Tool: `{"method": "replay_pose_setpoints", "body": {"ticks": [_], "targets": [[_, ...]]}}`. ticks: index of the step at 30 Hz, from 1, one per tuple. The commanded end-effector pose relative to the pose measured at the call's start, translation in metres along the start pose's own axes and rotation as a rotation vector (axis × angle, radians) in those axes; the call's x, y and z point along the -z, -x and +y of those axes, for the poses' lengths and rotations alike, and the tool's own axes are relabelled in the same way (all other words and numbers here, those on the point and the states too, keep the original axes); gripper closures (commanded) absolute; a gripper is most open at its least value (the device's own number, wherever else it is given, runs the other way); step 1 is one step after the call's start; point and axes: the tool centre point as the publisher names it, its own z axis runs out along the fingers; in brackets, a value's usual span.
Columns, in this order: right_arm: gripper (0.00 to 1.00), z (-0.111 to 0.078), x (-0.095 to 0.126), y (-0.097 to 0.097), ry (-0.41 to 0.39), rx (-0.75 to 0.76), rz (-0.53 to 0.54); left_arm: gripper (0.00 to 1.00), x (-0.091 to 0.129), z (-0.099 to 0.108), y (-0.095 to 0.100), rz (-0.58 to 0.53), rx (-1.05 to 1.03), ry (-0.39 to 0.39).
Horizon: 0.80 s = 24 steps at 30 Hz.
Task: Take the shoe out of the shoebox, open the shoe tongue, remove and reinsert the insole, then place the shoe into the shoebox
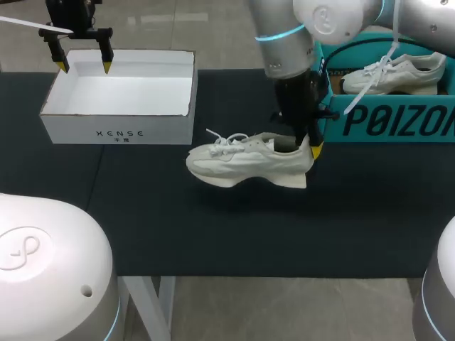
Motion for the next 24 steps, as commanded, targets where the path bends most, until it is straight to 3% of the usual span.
{"method": "replay_pose_setpoints", "body": {"ticks": [1, 8, 18, 24], "targets": [[1.0, -0.018, -0.042, 0.001, 0.004, -0.223, 0.0, 0.0, 0.0, 0.0, 0.0, 0.0, 0.0, 0.0], [1.0, -0.005, -0.065, 0.016, 0.045, -0.276, -0.037, 0.0, 0.0, 0.0, 0.0, 0.0, 0.0, 0.0], [1.0, 0.034, -0.037, 0.031, 0.251, -0.256, 0.011, 0.0, 0.0, 0.0, 0.0, 0.0, 0.0, 0.0], [1.0, 0.06, -0.029, 0.025, 0.323, -0.226, 0.065, 0.0, 0.0, 0.0, 0.0, 0.0, 0.0, 0.0]]}}
